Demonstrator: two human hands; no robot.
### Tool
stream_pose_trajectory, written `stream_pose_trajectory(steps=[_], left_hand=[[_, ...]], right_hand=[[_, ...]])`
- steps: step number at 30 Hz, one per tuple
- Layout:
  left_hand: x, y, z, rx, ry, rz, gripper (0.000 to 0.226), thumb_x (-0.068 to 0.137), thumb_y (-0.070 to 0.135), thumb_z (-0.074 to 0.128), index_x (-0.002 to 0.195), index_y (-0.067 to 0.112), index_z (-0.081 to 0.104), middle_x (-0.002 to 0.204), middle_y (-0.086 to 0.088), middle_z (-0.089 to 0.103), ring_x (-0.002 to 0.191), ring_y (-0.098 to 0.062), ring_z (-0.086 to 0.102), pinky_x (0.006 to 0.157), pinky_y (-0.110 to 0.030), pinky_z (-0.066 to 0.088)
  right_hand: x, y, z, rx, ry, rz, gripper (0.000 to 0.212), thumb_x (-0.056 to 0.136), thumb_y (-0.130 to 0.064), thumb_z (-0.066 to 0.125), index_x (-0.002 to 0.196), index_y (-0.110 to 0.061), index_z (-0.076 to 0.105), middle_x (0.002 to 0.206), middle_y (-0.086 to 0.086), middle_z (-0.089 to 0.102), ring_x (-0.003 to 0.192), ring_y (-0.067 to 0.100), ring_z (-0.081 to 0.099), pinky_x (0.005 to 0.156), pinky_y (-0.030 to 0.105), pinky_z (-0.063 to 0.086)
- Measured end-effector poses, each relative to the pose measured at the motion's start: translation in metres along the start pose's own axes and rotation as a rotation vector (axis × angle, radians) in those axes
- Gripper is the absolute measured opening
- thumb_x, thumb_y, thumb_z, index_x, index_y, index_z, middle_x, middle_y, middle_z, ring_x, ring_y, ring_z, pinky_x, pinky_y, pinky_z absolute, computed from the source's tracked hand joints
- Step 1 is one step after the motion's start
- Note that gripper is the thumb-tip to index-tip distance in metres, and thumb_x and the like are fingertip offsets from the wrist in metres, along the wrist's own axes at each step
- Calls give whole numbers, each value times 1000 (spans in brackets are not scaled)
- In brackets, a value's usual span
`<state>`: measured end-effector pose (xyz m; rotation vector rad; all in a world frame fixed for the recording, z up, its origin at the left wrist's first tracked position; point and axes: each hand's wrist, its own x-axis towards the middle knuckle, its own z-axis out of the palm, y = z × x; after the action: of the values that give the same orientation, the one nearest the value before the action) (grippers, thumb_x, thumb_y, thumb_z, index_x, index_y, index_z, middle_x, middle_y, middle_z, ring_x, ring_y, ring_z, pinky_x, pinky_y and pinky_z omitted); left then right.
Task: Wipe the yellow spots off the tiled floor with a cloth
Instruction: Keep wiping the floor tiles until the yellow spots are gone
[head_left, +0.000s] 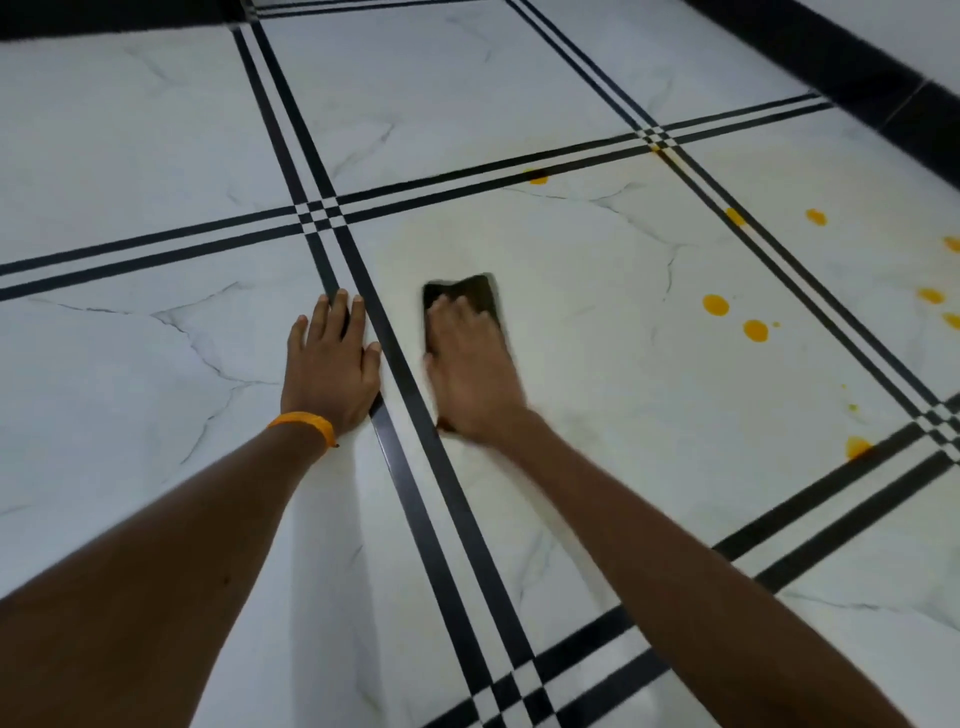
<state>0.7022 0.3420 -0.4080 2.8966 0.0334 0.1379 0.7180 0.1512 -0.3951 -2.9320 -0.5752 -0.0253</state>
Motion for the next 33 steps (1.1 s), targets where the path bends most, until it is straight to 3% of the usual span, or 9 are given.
stream_pose_trajectory(steps=[3, 9, 14, 16, 20, 22, 25, 26, 33], left_hand=[[-1, 0, -3, 9, -10, -8, 59, 105, 33, 31, 157, 9, 19, 164, -14, 19, 153, -31, 13, 123, -52, 14], [-1, -4, 4, 41, -22, -8, 58, 105, 32, 29, 157, 8, 19, 164, -16, 19, 152, -33, 13, 123, -52, 14], [-6, 35, -3, 142, -106, -139, 62, 104, 32, 28, 156, 2, 14, 165, -18, 14, 152, -35, 9, 122, -54, 11], [-15, 75, -3, 141, -106, -28, 64, 103, 32, 30, 156, 1, 13, 165, -18, 12, 153, -35, 7, 122, -54, 8], [-32, 163, 13, -12, -147, 221, 67, 102, 41, 24, 157, 4, 13, 166, -13, 9, 154, -30, 4, 124, -48, 6], [-24, 190, 22, -50, -164, 221, 67, 105, 41, 28, 158, 3, 11, 167, -12, 7, 154, -28, 2, 125, -46, 4], [-6, 221, 35, -55, -171, 292, 69, 103, 43, 34, 157, 3, 14, 167, -12, 9, 154, -28, 3, 125, -45, 4], [-2, 228, 39, -38, -176, 303, 69, 103, 43, 34, 157, 4, 14, 167, -12, 9, 154, -28, 4, 124, -46, 4], [4, 242, 61, 24, -87, 276, 75, 94, 48, 23, 155, 3, 24, 165, -12, 20, 153, -30, 15, 122, -52, 13]], right_hand=[[-93, 11, -4, 53, -47, -204, 64, 105, -42, 28, 161, -12, 20, 169, 3, 17, 157, 19, 9, 127, 40, 7], [-106, 148, -27, 26, 11, 344, 79, 96, -50, 7, 160, -6, 20, 169, 8, 16, 156, 25, 11, 127, 42, 6], [-182, 118, -19, -4, -73, 59, 66, 105, -47, 14, 162, -13, 11, 170, -1, 6, 157, 15, 0, 127, 40, 5], [-210, 147, -26, 3, -63, 77, 66, 104, -48, 16, 162, -15, 12, 169, -3, 6, 157, 14, 1, 127, 39, 5], [-224, 193, -35, 8, 26, 440, 73, 100, -50, 11, 161, -10, 18, 169, 4, 14, 157, 22, 8, 127, 43, 8], [-228, 175, -34, 11, -2, 318, 70, 101, -48, 14, 161, -12, 15, 169, 2, 11, 157, 21, 5, 127, 41, 5], [-261, 180, -43, 37, -121, -71, 63, 107, -43, 25, 162, -19, 9, 170, -5, 5, 157, 14, -1, 127, 37, 2], [-266, 200, -50, 35, -117, -77, 63, 107, -43, 28, 162, -19, 10, 170, -6, 6, 157, 13, 0, 127, 39, 4], [-222, 347, -58, -8, 85, 684, 75, 99, -49, 15, 159, -4, 18, 167, 14, 19, 155, 29, 14, 126, 49, 12]])
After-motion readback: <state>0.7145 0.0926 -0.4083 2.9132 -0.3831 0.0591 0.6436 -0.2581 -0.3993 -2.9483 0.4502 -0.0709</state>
